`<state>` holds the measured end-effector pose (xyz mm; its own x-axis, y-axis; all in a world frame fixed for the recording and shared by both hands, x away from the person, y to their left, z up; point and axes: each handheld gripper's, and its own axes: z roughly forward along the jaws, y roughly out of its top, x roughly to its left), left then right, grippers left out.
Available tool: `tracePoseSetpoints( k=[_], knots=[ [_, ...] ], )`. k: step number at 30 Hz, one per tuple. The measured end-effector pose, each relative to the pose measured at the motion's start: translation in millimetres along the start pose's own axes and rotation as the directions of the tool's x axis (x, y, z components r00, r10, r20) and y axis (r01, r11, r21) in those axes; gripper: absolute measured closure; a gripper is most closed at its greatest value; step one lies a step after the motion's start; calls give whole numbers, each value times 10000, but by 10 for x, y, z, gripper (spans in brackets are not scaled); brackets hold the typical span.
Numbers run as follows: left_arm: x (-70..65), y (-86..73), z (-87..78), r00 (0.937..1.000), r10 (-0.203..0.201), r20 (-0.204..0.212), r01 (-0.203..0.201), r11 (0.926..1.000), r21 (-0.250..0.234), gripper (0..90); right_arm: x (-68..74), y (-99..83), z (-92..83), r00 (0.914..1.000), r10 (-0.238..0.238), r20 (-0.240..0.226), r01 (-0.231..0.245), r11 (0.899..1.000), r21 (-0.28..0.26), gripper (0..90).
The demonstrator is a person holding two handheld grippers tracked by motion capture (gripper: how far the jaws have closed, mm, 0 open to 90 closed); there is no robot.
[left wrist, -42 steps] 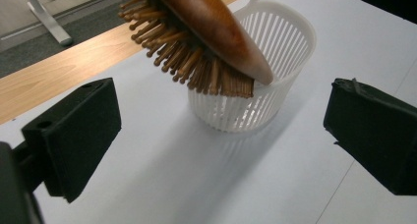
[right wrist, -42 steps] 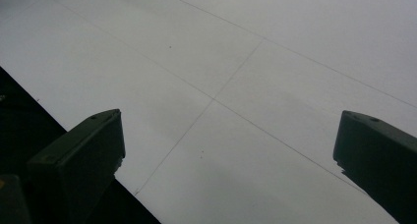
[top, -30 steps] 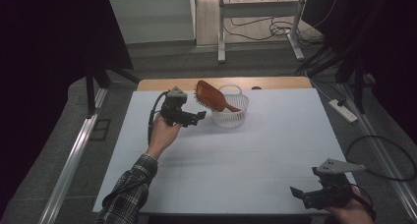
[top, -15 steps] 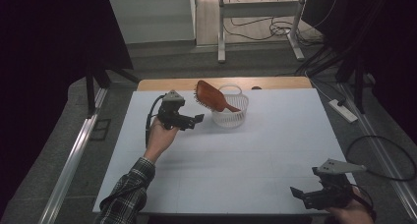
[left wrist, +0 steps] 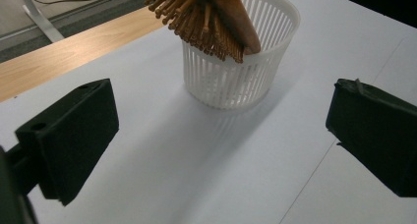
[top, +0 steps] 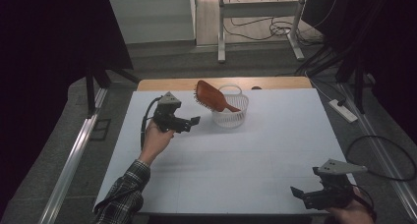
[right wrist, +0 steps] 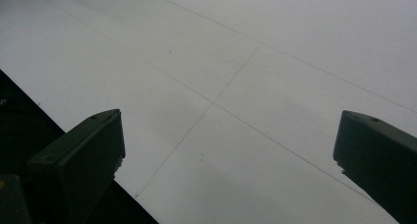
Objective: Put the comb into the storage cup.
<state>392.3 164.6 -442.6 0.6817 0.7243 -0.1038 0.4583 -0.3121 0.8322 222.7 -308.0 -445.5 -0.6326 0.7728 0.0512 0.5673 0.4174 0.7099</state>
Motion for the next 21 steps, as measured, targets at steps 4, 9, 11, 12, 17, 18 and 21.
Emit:
tracePoseSetpoints(
  k=[4, 9, 11, 12, 17, 18, 21],
  knots=[
    [-1, -14, -40, 10000, -50, 41, 50, 10000, 32, 0, 0, -1, 0, 10000, 17, 11, -17, 10000, -26, 0],
    [-6, -32, -69, 9999, -116, 9, 116, 9999, 123, 0, 0, 0, 0, 10000, 42, 44, -41, 10000, -28, 0],
    [-8, -37, -87, 9998, -179, 1, 179, 9997, 165, 0, -1, -1, -1, 10000, 36, 61, -36, 10000, -32, 0],
    [-8, -39, -94, 9998, -203, -5, 203, 9996, 172, 0, 1, 0, 0, 10000, 41, 63, -41, 10000, -34, 0],
    [-18, -62, -145, 9994, -351, 46, 351, 9993, 114, 0, 5, 1, 3, 10000, -11, 83, 11, 10000, 6, 0],
    [-20, -68, -155, 9994, -353, 47, 352, 9993, 101, 0, 5, 1, 2, 9999, -18, 101, 18, 10000, -6, 0],
    [-29, -87, -181, 9993, -366, 31, 365, 9993, 105, 0, 7, 0, 2, 9999, -14, 107, 14, 10000, -4, 0]
  ],
)
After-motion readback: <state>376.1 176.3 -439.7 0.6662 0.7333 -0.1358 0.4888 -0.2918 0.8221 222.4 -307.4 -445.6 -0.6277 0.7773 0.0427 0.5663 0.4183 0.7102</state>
